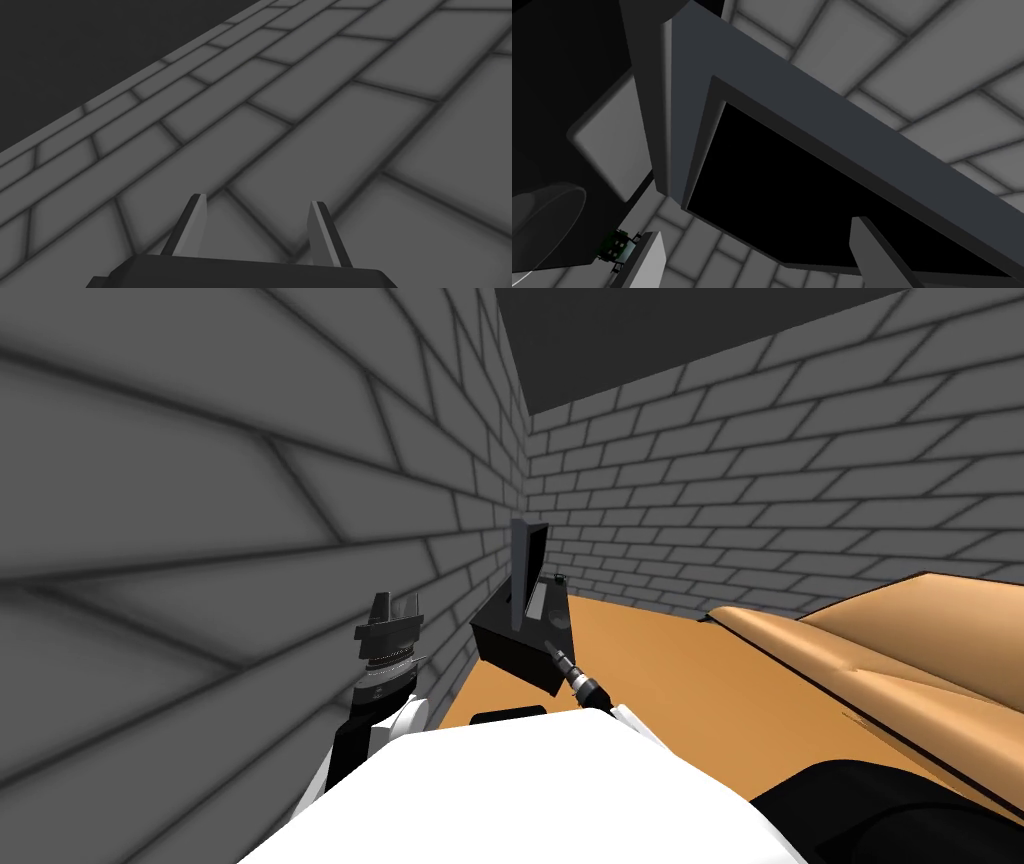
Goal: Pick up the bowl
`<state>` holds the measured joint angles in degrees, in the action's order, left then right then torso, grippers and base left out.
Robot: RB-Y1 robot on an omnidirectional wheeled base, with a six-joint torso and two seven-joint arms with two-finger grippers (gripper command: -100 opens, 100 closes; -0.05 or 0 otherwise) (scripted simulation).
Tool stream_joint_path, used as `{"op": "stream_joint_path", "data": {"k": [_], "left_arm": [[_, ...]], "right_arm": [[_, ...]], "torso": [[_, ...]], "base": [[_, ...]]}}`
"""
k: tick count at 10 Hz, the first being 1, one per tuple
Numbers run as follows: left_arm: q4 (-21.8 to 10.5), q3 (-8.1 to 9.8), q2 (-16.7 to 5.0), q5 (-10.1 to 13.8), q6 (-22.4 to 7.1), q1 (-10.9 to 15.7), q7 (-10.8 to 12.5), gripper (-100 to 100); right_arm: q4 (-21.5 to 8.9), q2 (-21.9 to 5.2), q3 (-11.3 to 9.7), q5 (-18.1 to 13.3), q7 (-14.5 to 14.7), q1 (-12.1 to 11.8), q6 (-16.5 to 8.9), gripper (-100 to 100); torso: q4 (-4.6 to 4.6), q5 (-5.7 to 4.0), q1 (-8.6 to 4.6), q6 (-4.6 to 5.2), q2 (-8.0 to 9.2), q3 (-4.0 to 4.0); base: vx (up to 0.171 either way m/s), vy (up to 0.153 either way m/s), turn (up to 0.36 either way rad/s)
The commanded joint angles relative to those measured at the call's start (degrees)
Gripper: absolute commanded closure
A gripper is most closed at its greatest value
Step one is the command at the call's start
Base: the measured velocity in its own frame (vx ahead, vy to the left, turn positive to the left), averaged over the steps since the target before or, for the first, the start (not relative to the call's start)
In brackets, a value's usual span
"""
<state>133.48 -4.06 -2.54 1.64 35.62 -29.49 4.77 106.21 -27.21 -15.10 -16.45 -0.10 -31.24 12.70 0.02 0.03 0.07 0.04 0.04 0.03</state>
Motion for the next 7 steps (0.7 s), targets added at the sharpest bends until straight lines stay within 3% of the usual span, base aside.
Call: {"op": "stream_joint_path", "data": {"k": [1,7], "left_arm": [[0.0,0.00,0.0,0.0,0.0,0.0,0.0,0],[0.0,0.00,0.0,0.0,0.0,0.0,0.0,0]], "right_arm": [[-2.9,-2.4,-1.3,-1.6,0.0,0.5,-1.7,-100],[-11.3,-6.0,-3.6,-4.7,0.7,0.8,-4.4,-100]], "torso": [[0.00,0.00,0.00,0.00,0.00,0.00],[0.00,-0.01,-0.04,-0.04,-0.05,-0.02]], "base": [[0.021,0.055,0.289],[0.023,0.032,0.152]]}}
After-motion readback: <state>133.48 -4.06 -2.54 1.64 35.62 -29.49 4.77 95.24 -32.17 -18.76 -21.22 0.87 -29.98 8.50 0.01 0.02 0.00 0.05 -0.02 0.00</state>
